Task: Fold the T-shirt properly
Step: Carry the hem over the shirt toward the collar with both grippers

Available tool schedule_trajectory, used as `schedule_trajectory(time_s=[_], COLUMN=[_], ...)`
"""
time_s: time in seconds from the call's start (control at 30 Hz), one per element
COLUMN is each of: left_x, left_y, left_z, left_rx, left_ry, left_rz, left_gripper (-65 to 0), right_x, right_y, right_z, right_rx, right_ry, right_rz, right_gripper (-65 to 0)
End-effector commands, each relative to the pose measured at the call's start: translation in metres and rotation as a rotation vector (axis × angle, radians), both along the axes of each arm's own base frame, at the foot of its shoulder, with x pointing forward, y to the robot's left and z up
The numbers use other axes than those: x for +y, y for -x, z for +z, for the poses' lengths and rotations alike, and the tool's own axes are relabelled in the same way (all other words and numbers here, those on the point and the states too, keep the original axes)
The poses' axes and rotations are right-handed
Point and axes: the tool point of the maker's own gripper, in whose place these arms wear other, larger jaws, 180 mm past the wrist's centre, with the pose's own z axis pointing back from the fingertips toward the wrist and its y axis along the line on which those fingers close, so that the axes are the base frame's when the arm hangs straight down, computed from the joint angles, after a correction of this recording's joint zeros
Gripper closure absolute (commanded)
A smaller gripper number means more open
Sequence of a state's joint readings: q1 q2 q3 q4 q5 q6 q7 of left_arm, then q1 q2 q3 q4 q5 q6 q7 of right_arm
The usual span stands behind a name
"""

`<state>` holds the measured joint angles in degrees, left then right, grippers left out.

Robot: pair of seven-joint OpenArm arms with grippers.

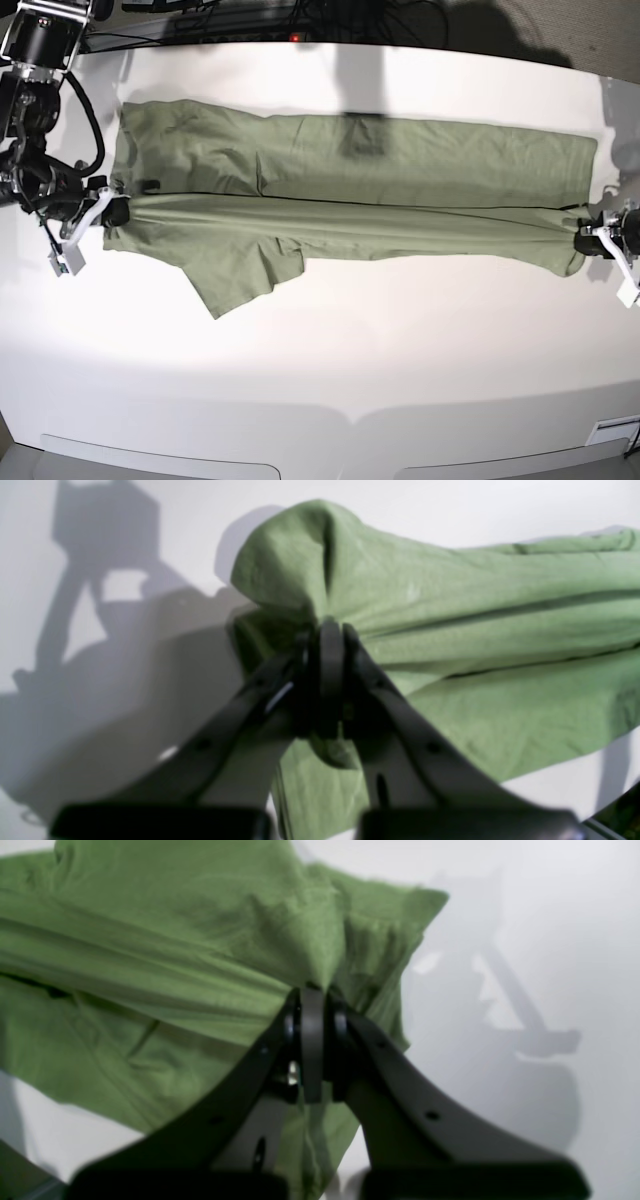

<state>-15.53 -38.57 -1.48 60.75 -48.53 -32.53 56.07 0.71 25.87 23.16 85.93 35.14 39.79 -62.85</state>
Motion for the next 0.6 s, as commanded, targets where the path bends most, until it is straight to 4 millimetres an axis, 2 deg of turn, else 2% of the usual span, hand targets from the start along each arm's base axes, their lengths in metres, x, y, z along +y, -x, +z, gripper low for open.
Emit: schedule_trajectory(time_s=[0.0, 0.2, 0.57], left_x=[0.015, 0.012, 0.009], left_y=[-0.010, -0.008, 0.000], left_z=[0.020, 0.021, 0.017], left_rx=[-0.049, -0.045, 0.007], left_ry=[-0.026, -0.004, -0.003], left_rz=[0.019, 0.020, -0.001], left_gripper=[0.0, 0.0, 0.0], right_x=[-0.009, -0.008, 0.005], right_y=[-0.006, -0.001, -0.003], right_z=[0.013, 0.008, 0.038], right_rx=[-0.039, -0.025, -0.063], right_ry=[0.026, 0.026, 0.085], right_rz=[0.001, 0.002, 0.075], right_gripper=[0.0, 0.0, 0.0])
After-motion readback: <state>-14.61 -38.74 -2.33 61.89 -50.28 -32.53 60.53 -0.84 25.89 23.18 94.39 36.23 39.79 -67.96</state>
